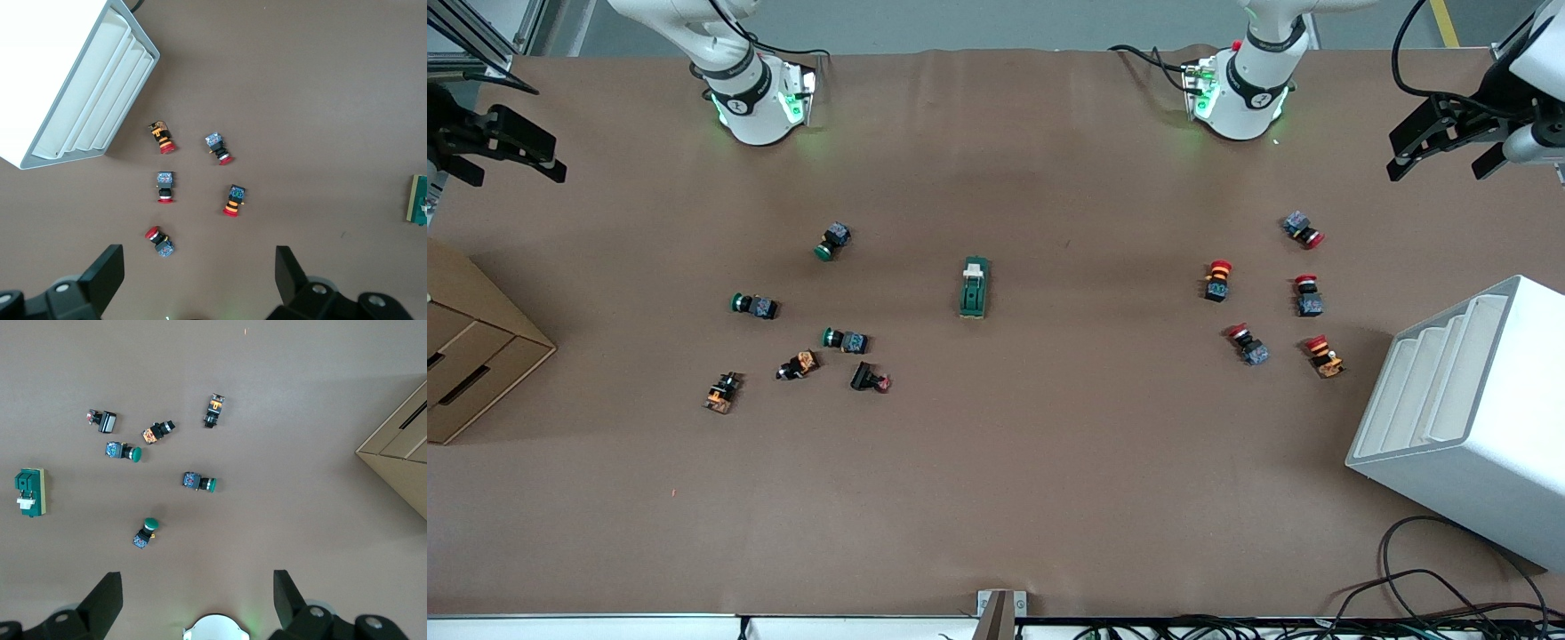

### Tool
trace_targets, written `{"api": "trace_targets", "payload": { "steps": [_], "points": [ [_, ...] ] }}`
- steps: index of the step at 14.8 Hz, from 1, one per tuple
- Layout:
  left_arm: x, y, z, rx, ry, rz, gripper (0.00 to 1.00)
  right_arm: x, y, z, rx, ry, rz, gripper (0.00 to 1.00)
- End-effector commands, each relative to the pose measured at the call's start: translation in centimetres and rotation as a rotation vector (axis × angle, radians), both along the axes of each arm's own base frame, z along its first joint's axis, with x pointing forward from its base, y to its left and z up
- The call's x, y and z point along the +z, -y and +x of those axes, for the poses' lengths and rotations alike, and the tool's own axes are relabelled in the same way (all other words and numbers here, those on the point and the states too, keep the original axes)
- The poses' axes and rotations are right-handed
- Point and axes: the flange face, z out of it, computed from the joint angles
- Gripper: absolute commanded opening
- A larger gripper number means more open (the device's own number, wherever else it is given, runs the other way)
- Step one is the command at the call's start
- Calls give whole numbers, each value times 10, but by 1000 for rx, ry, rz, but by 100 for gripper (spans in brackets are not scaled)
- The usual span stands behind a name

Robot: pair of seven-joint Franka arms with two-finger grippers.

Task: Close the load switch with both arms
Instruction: 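Move the left gripper over the teal load switch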

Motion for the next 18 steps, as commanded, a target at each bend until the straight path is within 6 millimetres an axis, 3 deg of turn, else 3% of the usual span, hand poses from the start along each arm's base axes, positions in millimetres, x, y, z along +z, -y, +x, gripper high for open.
{"api": "trace_targets", "payload": {
  "steps": [1,3,6,11,14,18],
  "points": [
    [0,7,9,-1,5,15,100,3,-2,-9,5,7,13,100],
    [-4,18,12,-26,3,15,100,3,-1,-9,4,6,13,100],
    [-15,68,34,-115,-3,10,100,5,-1,-9,11,10,12,100],
    [-58,188,40,-139,29,-36,100,5,0,-8,16,18,-7,100],
    [-101,278,18,-126,63,-46,100,5,1,-8,16,18,-20,100],
    [-179,393,-39,66,103,-22,100,6,2,-9,14,18,-30,100]
  ]
}}
